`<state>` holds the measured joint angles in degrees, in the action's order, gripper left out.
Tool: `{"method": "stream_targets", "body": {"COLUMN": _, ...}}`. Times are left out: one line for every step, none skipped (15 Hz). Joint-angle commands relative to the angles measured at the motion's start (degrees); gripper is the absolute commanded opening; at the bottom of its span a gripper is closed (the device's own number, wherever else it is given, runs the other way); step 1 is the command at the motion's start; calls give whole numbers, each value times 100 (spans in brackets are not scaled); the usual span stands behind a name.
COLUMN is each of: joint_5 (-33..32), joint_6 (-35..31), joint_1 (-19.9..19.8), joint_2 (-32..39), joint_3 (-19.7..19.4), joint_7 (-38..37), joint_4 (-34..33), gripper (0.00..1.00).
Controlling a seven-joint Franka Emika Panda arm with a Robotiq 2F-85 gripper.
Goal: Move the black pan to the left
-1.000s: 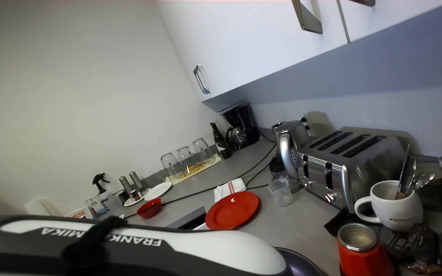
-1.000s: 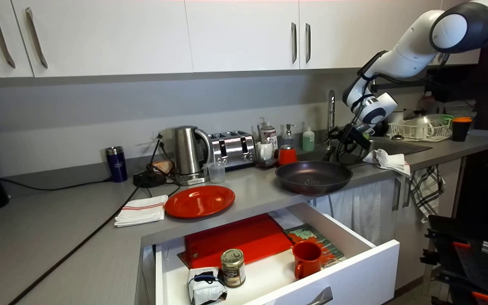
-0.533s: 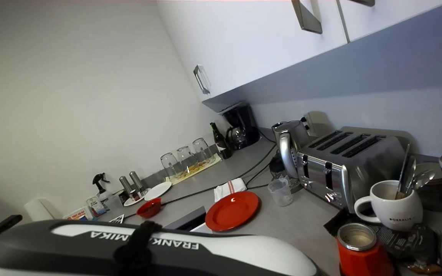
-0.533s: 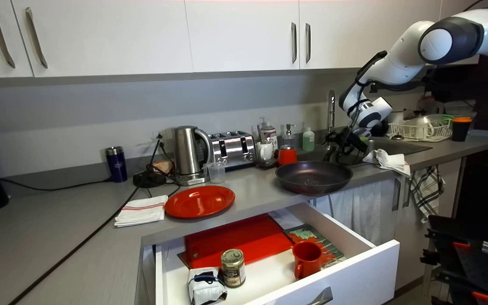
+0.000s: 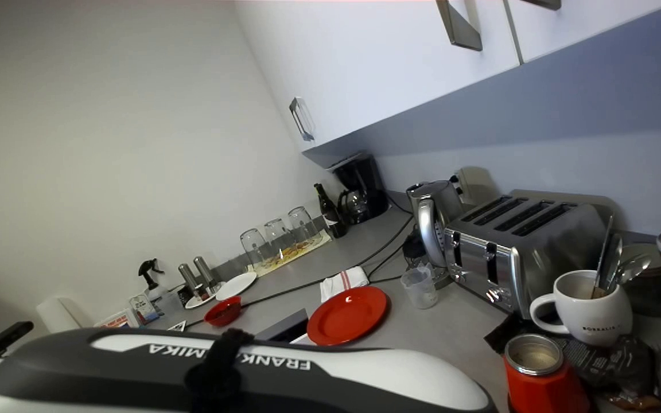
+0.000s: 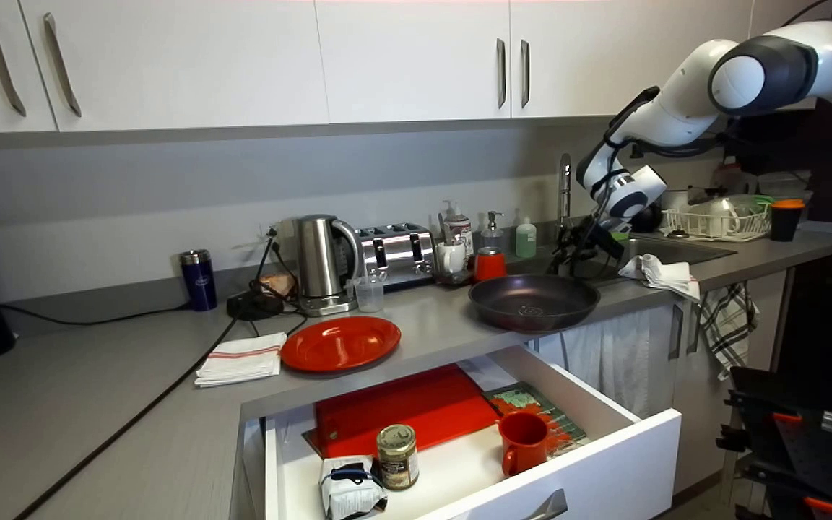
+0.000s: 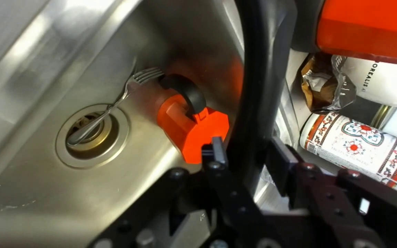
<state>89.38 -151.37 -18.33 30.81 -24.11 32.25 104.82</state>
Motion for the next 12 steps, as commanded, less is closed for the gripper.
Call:
{"method": "stream_targets", "body": {"joint_5": 141, "joint_6": 119, "joint_1": -79, "joint_2": 82, "joint_3": 34, "joint_7": -35, "joint_4": -163, "gripper": 9}}
{"method": "stream_targets", "body": {"joint_5": 151, "joint_6": 128, "joint_1": -76, "joint_2": 69, "joint_3": 35, "joint_7": -48, "joint_4": -151, "gripper": 12}}
{"method": "stream_targets", "body": {"joint_5": 165, "joint_6": 132, "joint_1": -75, "joint_2": 54, "joint_3": 36, "joint_7": -47, "joint_4": -123, "gripper": 12}}
{"method": "stream_targets", "body": {"joint_5": 211, "joint_6": 130, "joint_1": -69, "joint_2": 10, "joint_3": 43, "joint_7": -39, "joint_4": -67, "gripper": 12}}
{"method": "stream_targets", "body": {"joint_5": 266, "joint_6": 123, "joint_1": -58, "joint_2": -33, "joint_3": 51, "joint_7": -25, "joint_4": -12, "gripper": 11}}
{"method": "stream_targets", "body": {"joint_5": 360, "joint_6": 113, "joint_1": -48, "joint_2": -69, "joint_3": 64, "joint_7": -8, "joint_4": 37, "gripper": 11}}
{"method": "stream_targets", "body": {"joint_5": 447, "joint_6": 106, "joint_1": -36, "joint_2": -106, "joint_3": 78, "joint_7": 13, "joint_4": 91, "gripper": 11}}
{"method": "stream_targets", "body": {"joint_5": 552, "joint_6": 68, "joint_1": -14, "joint_2": -139, "joint_3": 90, "joint_7": 56, "joint_4": 141, "gripper": 11}}
{"method": "stream_targets", "body": {"joint_5": 646, "joint_6": 43, "joint_1": 4, "joint_2": -162, "joint_3": 99, "joint_7": 90, "joint_4": 173, "gripper": 11}}
{"method": "stream_targets", "body": {"joint_5": 760, "joint_6": 14, "joint_1": 28, "joint_2": -186, "joint_3": 115, "joint_7": 111, "joint_4": 210, "gripper": 11}}
{"method": "stream_targets", "body": {"joint_5": 866, "joint_6": 9, "joint_1": 48, "joint_2": -218, "joint_3": 139, "joint_7": 136, "joint_4": 248, "gripper": 11}}
{"method": "stream_targets", "body": {"joint_5": 994, "joint_6": -32, "joint_1": 81, "joint_2": -253, "joint_3": 163, "joint_7": 193, "joint_4": 299, "gripper": 10}}
